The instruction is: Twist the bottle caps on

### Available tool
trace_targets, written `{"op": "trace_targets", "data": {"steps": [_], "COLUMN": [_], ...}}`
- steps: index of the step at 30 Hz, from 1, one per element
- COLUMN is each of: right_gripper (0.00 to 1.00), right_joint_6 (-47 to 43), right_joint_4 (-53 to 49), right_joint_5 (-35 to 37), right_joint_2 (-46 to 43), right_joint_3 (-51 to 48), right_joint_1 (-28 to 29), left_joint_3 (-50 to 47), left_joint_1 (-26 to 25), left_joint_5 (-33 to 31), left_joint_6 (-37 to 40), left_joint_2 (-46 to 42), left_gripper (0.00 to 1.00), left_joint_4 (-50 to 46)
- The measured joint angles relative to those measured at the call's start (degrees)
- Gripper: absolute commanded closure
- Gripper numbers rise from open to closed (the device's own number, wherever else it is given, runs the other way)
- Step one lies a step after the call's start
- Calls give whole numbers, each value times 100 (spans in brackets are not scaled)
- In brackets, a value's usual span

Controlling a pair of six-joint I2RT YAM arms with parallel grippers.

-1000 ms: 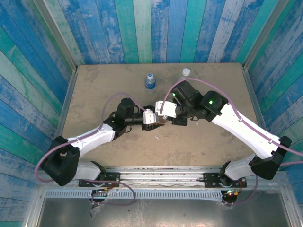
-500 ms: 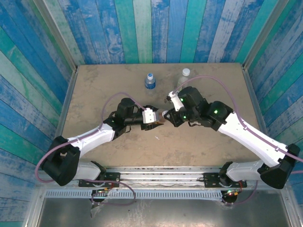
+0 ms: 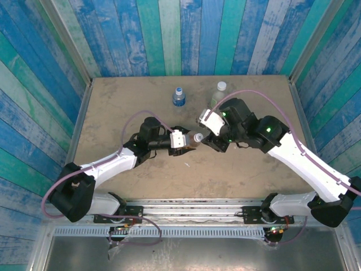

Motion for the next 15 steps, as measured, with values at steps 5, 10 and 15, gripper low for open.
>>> {"op": "trace_targets", "data": {"steps": [5, 10, 15], "right_gripper": [45, 49, 61], "right_joint_6": [-1414, -2232, -2409], "right_joint_4": [-146, -192, -199], "right_joint_5": [87, -33, -129], "right_joint_2": [81, 310, 599], "right_joint_3": [258, 258, 258], "right_joint_1": [76, 131, 142], "left_joint_3": [0, 0, 0], "left_joint_1": [0, 0, 0], "left_joint_5": [0, 0, 0], "left_joint_6": [9, 17, 20], "left_joint_2": [0, 0, 0], "left_gripper": [41, 41, 41], "left_joint_4": [0, -2, 0]}}
